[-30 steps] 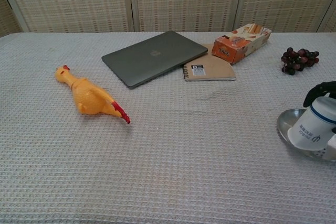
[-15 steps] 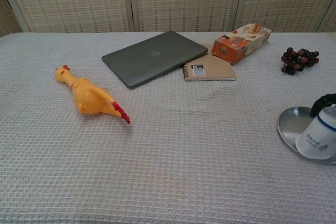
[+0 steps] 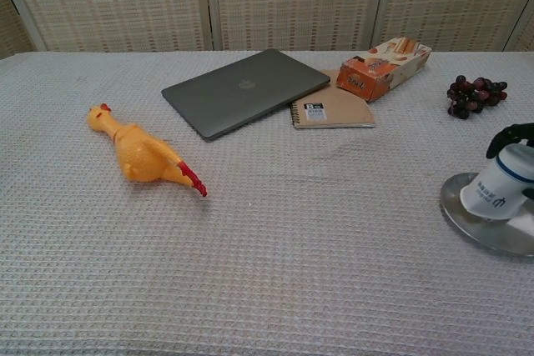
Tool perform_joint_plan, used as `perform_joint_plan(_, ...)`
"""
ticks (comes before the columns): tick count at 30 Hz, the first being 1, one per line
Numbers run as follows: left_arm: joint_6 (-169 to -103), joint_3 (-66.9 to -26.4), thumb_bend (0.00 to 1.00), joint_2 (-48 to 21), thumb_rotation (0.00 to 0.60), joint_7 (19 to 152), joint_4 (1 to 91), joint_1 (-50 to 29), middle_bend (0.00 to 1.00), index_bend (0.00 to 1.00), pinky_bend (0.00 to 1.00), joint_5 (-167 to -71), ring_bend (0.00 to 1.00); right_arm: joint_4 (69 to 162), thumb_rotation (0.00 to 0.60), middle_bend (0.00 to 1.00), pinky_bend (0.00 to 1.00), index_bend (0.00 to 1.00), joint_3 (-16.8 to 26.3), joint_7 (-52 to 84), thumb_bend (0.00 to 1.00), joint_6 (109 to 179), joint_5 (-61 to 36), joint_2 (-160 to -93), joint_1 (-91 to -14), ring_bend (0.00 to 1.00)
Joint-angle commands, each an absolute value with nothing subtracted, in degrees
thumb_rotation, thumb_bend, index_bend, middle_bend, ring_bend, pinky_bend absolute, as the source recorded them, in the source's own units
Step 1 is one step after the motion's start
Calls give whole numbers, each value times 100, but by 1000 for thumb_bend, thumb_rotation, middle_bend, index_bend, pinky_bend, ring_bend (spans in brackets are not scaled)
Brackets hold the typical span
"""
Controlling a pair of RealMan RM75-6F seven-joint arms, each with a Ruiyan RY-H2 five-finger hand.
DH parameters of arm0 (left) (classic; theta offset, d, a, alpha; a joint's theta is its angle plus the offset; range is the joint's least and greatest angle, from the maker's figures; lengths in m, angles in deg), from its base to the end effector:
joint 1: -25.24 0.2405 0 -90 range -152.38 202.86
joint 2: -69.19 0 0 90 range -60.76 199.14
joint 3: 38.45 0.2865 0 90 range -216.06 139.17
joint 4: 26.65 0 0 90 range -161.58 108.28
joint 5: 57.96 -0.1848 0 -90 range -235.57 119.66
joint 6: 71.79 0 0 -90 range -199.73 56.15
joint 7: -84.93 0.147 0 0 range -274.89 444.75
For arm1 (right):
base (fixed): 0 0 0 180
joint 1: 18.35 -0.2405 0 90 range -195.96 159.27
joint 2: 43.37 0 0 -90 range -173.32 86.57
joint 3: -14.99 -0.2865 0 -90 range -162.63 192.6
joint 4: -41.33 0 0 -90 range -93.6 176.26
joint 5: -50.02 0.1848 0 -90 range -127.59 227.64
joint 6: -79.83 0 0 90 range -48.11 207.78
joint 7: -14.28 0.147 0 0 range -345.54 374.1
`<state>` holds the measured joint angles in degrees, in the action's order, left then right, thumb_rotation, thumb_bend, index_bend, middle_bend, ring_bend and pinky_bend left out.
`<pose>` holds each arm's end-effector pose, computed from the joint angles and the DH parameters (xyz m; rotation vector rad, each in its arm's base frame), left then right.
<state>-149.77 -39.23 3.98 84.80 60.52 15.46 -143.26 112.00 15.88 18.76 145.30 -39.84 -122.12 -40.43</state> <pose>-0.3394 0.2069 0.1770 -1.5211 -0.9145 -0.8067 -0.3280 -0.2735 0.0829 1.8262 -0.9032 0.7916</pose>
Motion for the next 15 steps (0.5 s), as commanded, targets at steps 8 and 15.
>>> perform_joint_plan(8,-15031,-3938,396,401,600,8489,6061,1571,0,0,76,-14308,0,11509,600,475,534,672,2060,2262,286,14388,-4356,-11800,-4045,411)
perform_joint_plan(15,-14984,-3936,396,380,600,8503,6047,1541,0,0,76,-14312,0,11429,600,475,534,672,2009,2245,286,14399,-4334,-11811,-4076,412)
